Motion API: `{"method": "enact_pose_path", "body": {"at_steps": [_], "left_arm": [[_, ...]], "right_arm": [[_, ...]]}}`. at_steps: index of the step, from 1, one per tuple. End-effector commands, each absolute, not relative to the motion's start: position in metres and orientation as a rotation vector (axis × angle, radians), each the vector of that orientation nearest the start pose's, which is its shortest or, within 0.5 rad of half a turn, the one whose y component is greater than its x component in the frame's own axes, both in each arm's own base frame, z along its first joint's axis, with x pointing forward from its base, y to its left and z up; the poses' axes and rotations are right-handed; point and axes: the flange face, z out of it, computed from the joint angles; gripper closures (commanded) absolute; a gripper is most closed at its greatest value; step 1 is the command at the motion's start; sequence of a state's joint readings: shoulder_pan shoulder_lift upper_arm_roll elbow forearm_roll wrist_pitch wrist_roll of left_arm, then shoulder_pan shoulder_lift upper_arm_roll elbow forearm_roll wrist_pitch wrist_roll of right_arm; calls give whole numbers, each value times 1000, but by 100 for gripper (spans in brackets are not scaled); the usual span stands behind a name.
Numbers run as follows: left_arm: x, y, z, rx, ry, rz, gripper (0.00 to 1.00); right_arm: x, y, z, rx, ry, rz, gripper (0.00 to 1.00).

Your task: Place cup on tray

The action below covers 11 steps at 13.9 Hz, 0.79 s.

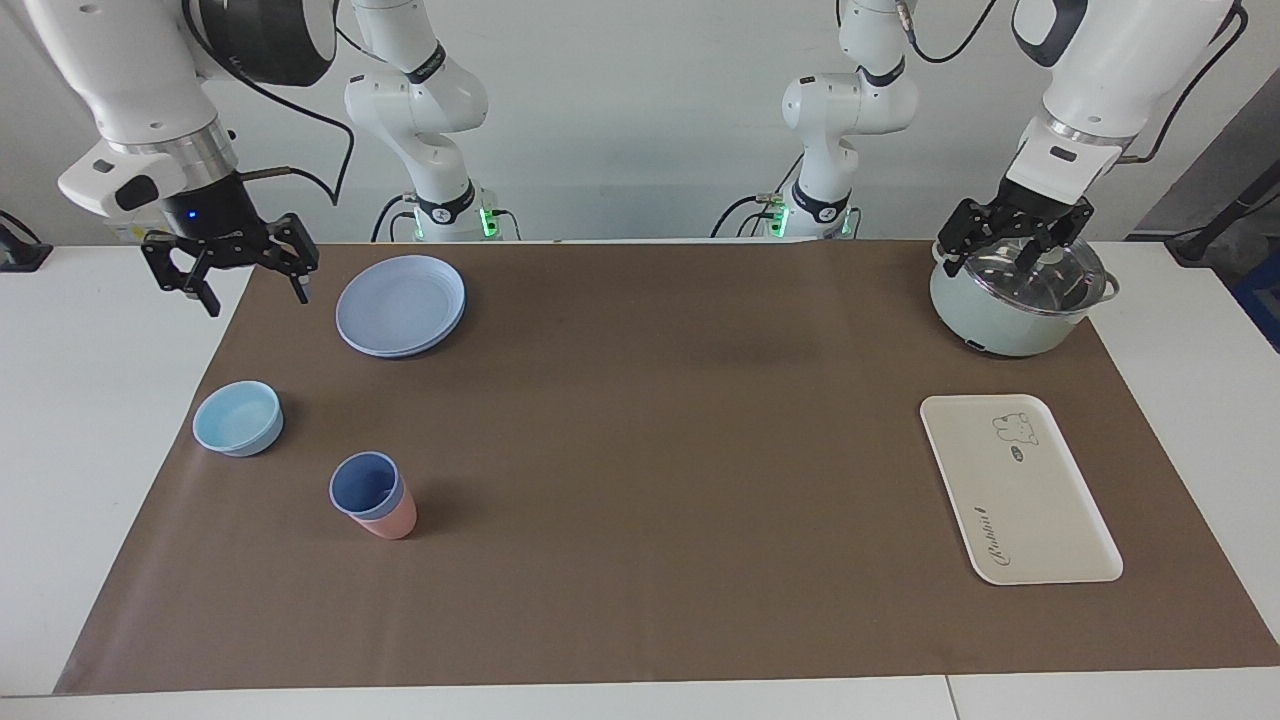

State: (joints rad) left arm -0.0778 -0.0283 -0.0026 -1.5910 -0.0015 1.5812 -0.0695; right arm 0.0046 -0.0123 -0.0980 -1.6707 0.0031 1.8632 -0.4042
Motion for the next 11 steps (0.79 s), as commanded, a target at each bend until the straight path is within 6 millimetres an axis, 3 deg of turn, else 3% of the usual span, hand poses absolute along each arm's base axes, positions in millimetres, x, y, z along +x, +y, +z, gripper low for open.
{"method": "enact_pose_path", "body": {"at_steps": [1,6,8,11], "left_arm": [[539,-42,633,-3146,34,-36,0],[539,-42,632,-3146,34,-33,0],[539,-42,632,-3146,34,-33,0],[539,-42,632,-3146,34,-33,0]], "right_arm": [[582,-68,583,-3052,-718,-421,0],[596,-112,532,-2937,-1365,-558,0],[599,-127,517,-2881,-1290,-604,0],[610,-152,479,-2733,-1263,-717,0]]}}
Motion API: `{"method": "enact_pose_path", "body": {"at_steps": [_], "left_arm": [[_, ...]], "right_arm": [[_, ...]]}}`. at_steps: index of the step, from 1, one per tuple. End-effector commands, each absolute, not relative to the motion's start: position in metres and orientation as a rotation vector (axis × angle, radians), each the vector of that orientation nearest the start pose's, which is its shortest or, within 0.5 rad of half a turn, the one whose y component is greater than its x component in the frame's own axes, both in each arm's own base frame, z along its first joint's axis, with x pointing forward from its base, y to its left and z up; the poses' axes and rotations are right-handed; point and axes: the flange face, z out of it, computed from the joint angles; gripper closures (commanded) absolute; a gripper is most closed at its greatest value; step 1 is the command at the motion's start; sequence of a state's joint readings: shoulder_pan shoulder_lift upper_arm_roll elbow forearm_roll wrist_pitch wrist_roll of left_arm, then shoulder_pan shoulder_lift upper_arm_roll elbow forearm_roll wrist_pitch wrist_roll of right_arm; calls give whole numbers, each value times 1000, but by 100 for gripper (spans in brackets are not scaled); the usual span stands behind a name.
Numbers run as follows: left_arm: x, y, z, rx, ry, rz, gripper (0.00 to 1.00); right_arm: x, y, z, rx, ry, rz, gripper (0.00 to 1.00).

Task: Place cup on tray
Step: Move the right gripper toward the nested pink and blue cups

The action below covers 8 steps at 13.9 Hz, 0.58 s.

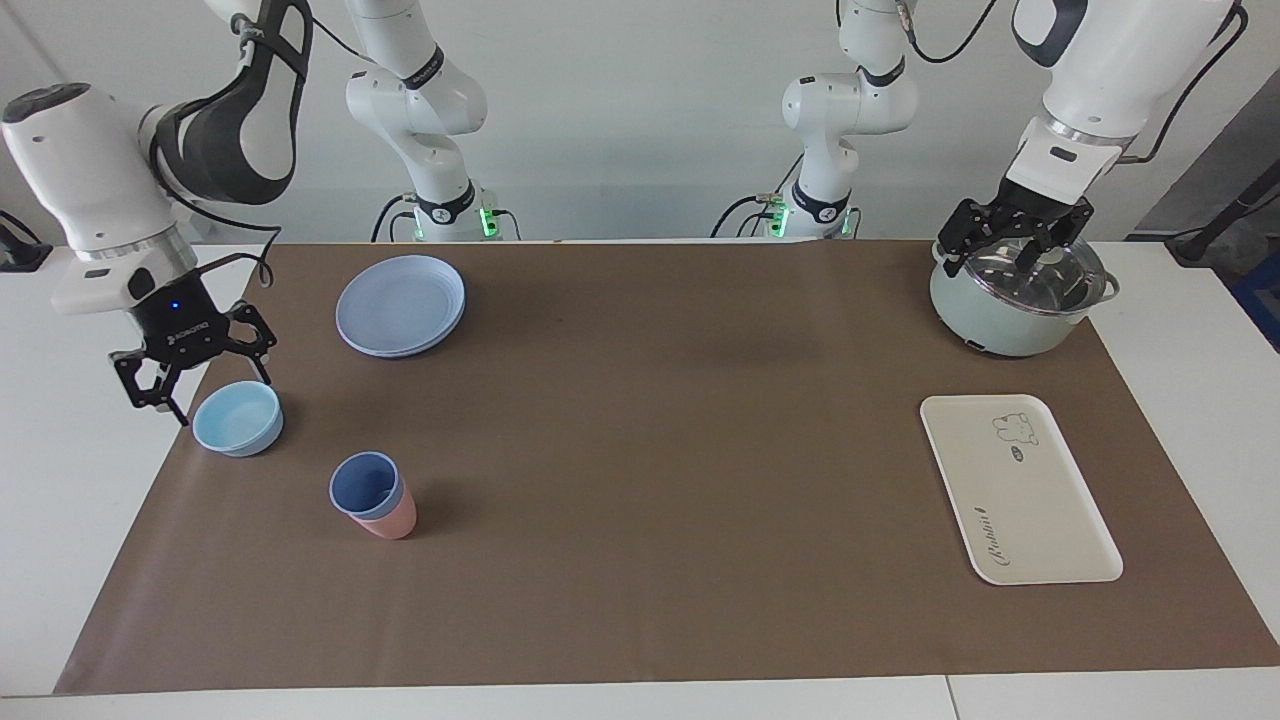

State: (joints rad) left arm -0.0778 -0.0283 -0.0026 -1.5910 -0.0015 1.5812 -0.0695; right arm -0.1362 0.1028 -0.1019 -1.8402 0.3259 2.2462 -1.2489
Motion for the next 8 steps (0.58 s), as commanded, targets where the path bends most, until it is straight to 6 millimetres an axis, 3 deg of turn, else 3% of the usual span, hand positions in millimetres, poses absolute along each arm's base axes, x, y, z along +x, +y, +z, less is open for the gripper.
{"method": "enact_pose_path", "body": {"at_steps": [1,5,8], "left_arm": [[539,-42,633,-3146,34,-36,0],[539,-42,632,-3146,34,-33,0],[539,-42,632,-3146,34,-33,0]], "right_arm": [[612,-159,466,-2687,-1248,-755,0],[614,-176,424,-2556,-1118,-841,0],[618,-173,400,-2473,-1060,-874,0]]}}
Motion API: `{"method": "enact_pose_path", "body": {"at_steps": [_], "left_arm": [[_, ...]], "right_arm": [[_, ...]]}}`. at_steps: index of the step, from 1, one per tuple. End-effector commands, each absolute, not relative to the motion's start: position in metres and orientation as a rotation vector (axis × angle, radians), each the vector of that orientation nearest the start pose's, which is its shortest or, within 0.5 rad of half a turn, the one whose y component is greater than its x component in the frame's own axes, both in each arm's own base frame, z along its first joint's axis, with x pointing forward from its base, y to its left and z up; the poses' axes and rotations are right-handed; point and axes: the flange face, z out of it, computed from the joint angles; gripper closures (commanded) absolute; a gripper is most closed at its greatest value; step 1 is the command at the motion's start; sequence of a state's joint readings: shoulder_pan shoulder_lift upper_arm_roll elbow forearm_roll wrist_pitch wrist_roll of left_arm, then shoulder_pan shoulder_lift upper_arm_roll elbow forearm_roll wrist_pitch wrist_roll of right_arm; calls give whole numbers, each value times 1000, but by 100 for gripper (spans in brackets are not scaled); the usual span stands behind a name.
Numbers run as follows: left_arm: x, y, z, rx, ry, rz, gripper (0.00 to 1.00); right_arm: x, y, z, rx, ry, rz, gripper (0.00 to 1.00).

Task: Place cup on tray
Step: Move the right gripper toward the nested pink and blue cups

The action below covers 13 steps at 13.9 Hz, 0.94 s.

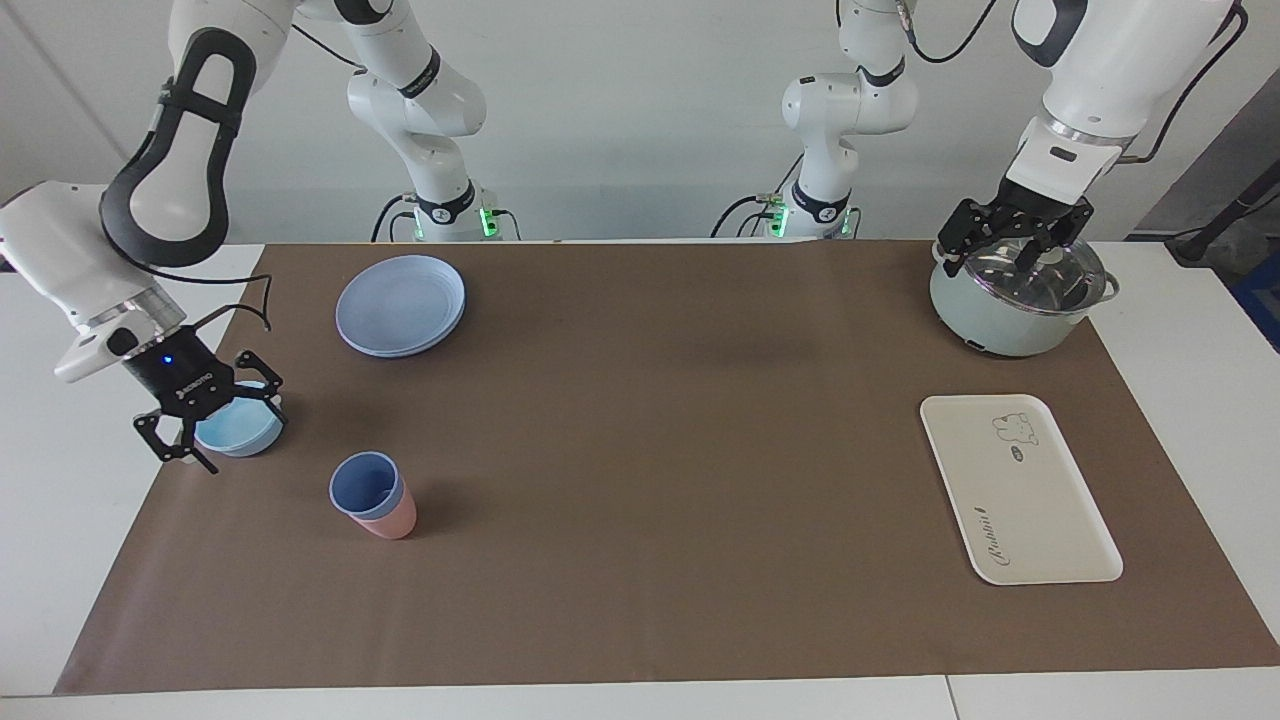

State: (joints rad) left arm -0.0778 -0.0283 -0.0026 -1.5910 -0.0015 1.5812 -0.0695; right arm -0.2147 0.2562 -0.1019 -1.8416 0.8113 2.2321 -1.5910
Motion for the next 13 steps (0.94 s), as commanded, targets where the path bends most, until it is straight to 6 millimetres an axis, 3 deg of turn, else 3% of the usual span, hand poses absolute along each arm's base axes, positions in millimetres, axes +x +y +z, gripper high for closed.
{"method": "enact_pose_path", "body": {"at_steps": [1,2,4,8,13], "left_arm": [[539,-42,632,-3146,34,-33,0],[539,-43,633,-3146,36,-36,0],[539,-43,632,-3146,36,-33,0],[539,-42,633,-3146,34,-36,0],[539,-43,632,-3146,36,-33,0]], "right_arm": [[618,-176,385,-2448,-1031,-875,0],[619,-174,378,-2406,-1013,-916,0],[622,-182,336,-2285,-987,-1004,0],[625,-163,315,-2212,-968,-996,0],[623,-154,287,-2151,-953,-1037,0]]}}
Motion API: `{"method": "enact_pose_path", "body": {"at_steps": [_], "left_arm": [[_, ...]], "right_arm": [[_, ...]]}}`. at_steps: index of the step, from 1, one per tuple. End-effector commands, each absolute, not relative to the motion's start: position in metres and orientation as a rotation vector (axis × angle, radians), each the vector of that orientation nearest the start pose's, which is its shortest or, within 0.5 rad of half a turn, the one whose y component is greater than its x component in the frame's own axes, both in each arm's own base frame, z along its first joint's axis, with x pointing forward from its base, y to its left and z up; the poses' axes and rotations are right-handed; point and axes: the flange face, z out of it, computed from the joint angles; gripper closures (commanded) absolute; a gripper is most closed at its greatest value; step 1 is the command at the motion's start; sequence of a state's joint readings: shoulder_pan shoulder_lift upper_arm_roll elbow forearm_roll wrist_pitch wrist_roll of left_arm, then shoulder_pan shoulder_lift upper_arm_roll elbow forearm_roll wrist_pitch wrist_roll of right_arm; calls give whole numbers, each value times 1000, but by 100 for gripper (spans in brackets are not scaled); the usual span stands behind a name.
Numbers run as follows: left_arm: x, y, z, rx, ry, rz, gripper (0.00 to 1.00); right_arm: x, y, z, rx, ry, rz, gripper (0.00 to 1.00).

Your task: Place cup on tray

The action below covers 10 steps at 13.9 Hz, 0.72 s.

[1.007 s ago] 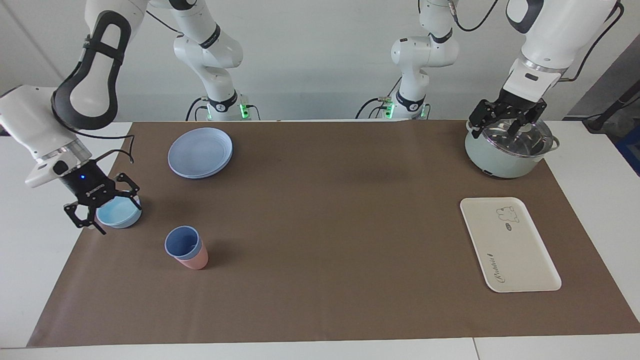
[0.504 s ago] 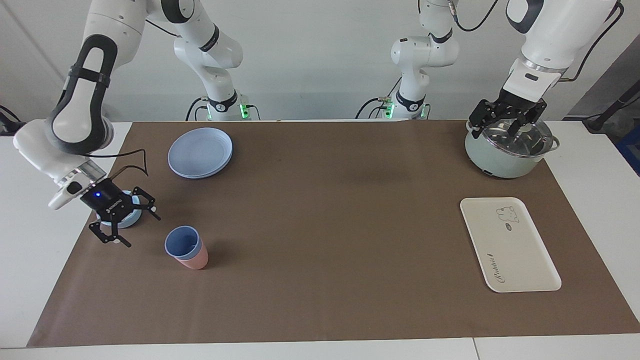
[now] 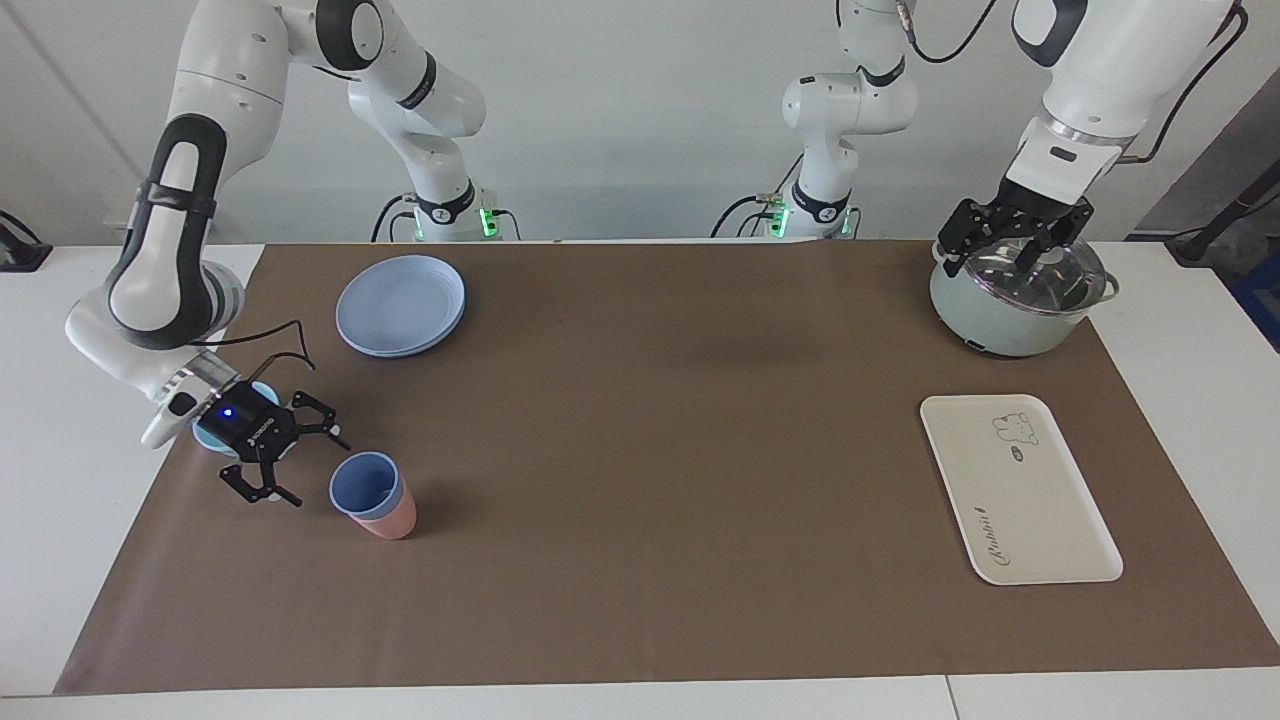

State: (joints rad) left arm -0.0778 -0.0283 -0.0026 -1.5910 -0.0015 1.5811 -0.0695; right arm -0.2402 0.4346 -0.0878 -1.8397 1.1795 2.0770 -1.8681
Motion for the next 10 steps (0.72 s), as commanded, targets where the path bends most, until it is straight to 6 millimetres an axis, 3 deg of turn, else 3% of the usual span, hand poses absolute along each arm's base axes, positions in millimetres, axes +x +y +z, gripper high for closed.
{"method": "enact_pose_path", "body": {"at_steps": [1,5,10], "left_arm": [[539,-42,634,-3146,34,-38,0],[539,-43,632,-3146,36,-33,0],[539,-43,633,-3146,36,-36,0]], "right_arm": [[625,-144,285,-2133,-964,-1053,0],[630,-125,283,-2112,-935,-1104,0],[629,-122,273,-2102,-941,-1126,0]]}}
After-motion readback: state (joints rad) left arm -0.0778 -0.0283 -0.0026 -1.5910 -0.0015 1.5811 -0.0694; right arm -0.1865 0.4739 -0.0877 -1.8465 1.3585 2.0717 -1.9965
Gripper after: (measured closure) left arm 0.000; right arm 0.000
